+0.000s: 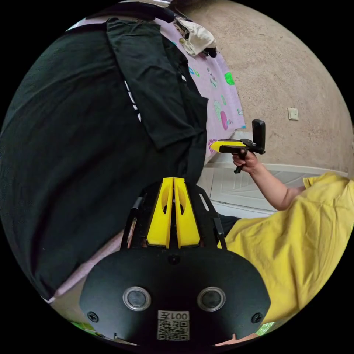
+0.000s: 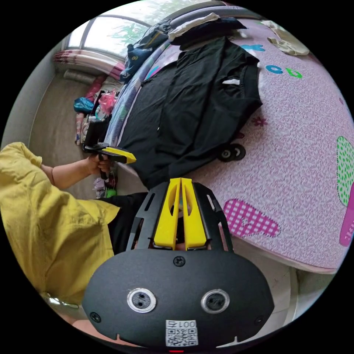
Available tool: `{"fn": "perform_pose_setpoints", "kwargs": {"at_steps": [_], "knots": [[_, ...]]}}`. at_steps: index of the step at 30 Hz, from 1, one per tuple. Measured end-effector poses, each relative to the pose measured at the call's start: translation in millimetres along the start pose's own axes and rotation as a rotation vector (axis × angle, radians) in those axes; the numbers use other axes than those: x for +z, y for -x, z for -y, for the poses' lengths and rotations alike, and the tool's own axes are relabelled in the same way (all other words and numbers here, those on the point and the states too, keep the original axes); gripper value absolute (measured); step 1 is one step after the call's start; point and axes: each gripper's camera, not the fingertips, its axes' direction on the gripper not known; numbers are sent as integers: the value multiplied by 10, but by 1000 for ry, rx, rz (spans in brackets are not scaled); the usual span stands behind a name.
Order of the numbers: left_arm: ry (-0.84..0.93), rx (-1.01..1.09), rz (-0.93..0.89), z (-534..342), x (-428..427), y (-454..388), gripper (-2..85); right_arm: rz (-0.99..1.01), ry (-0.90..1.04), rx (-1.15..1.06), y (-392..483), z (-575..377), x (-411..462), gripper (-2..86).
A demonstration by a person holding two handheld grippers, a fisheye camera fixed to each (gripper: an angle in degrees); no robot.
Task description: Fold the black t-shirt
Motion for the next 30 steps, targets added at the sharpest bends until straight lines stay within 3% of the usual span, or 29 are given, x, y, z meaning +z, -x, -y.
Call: {"fn": "perform_pose_setpoints", "kwargs": {"at_steps": [7,19,30], "knots": [[52,18,-22,-464,613,-47,-12,106,27,4,317,-402,471,54],[3,-12,1,-1094,771,384,-13,208,-178,312,476,-465,1123,49],[-168,-68,-6,-2158,670,990,-13,51,-243,346,972,-687,1850,65]]}}
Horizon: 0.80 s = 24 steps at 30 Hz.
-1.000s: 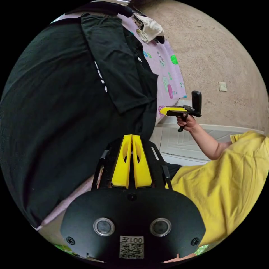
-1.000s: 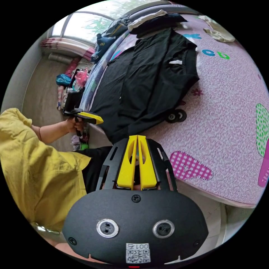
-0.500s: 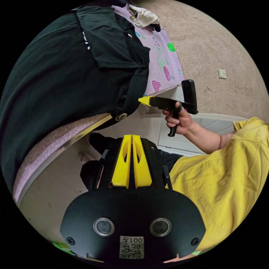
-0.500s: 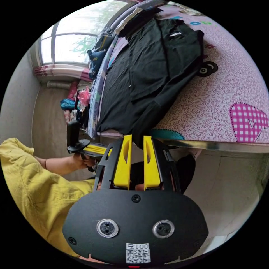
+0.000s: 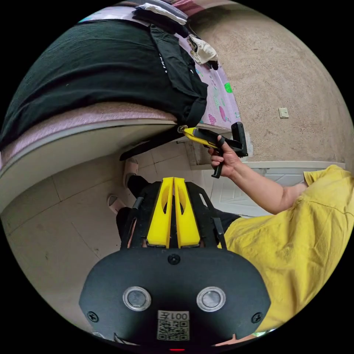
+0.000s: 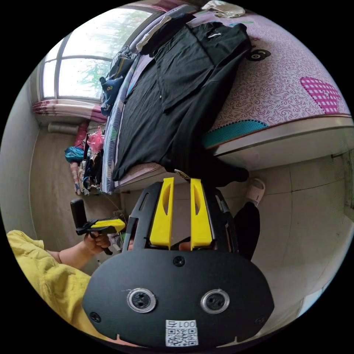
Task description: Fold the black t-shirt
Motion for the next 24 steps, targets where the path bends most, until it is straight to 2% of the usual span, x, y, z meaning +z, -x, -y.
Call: {"fn": "perform_pose_setpoints", "kwargs": {"at_steps": [4,8,13,18,24], "knots": [[-18,-62,-1,-399,9,258,-13,4,-27,51,8,26,223,70],[-20,-112,-36,-593,165,495,-13,17,-13,51,54,18,452,37],[-24,-96,-47,-550,394,634,-13,-1,83,-40,158,-187,422,21],[-20,-77,-51,-436,671,701,-13,1,211,-75,-259,-330,-66,19],[58,18,75,-201,1261,620,-12,5,247,-107,-569,-202,64,21]]}}
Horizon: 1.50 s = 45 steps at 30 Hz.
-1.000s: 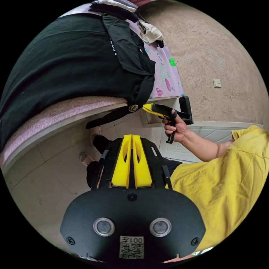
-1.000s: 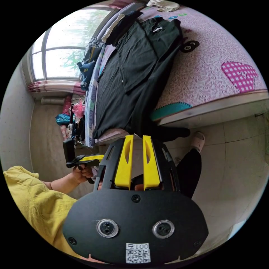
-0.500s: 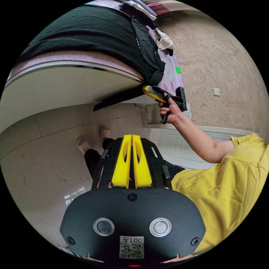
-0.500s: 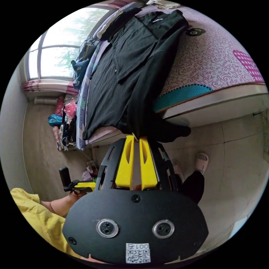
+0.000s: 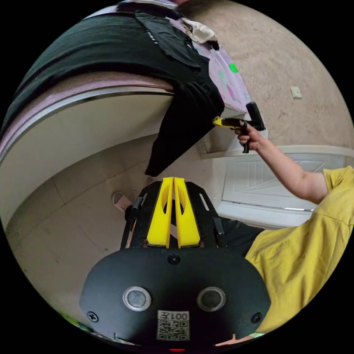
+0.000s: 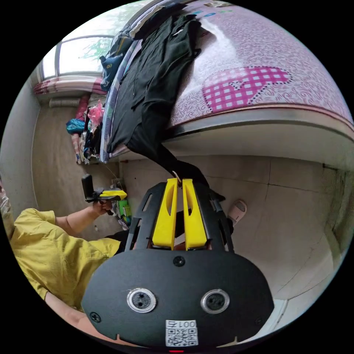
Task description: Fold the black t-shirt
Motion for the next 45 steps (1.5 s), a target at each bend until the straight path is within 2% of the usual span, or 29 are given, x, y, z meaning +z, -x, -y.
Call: {"fn": "perform_pose_setpoints", "kwargs": {"at_steps": [4,15,21,30,40,45], "knots": [[44,130,145,199,395,-208,-12,-63,37,-132,130,65,296,29],[53,145,163,259,1152,-416,-12,-419,85,-514,281,-466,1008,87],[69,154,198,223,1578,-344,-12,-396,-1,-545,80,-506,1581,96],[-57,194,400,512,2294,399,5,-374,-99,-603,-177,-405,2400,88],[-165,180,461,803,2561,775,33,-357,-160,-651,-222,-346,2591,79],[-196,187,463,877,2494,790,27,-381,-129,-679,-201,-290,2624,30]]}}
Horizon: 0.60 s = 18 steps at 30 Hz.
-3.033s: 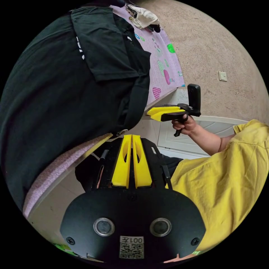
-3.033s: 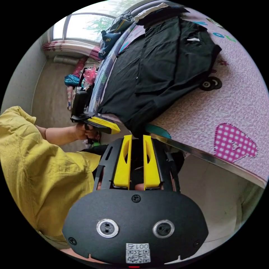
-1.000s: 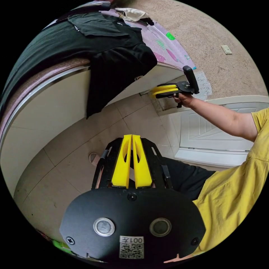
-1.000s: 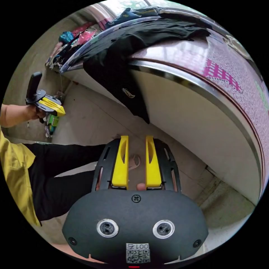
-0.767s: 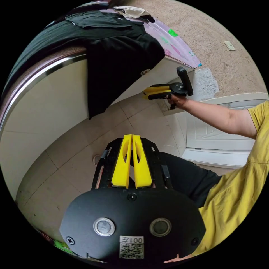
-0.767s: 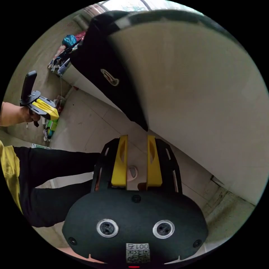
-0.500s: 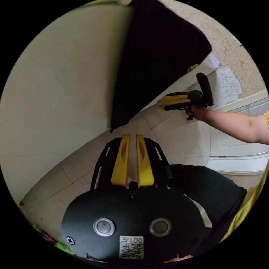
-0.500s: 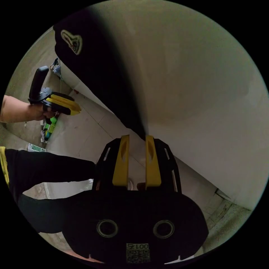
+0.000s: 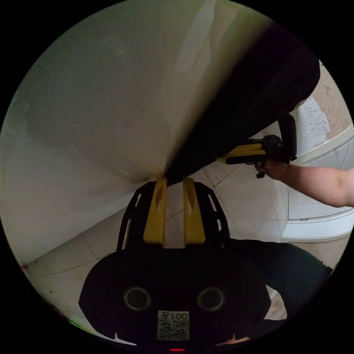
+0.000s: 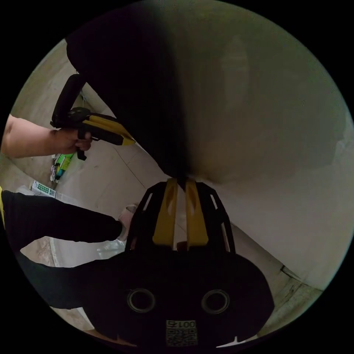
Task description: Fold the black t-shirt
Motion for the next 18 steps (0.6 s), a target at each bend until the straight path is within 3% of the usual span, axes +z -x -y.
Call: {"fn": "perform_pose_setpoints", "kwargs": {"at_steps": [6,10,18], "knots": [[19,50,-38,53,-158,-14,-12,101,83,-53,-18,-75,-154,7],[97,124,-181,14,-531,-152,-14,226,118,-65,65,-232,-565,3],[192,107,-579,-15,-2293,-578,-12,609,82,-45,437,-291,-2443,1]]}}
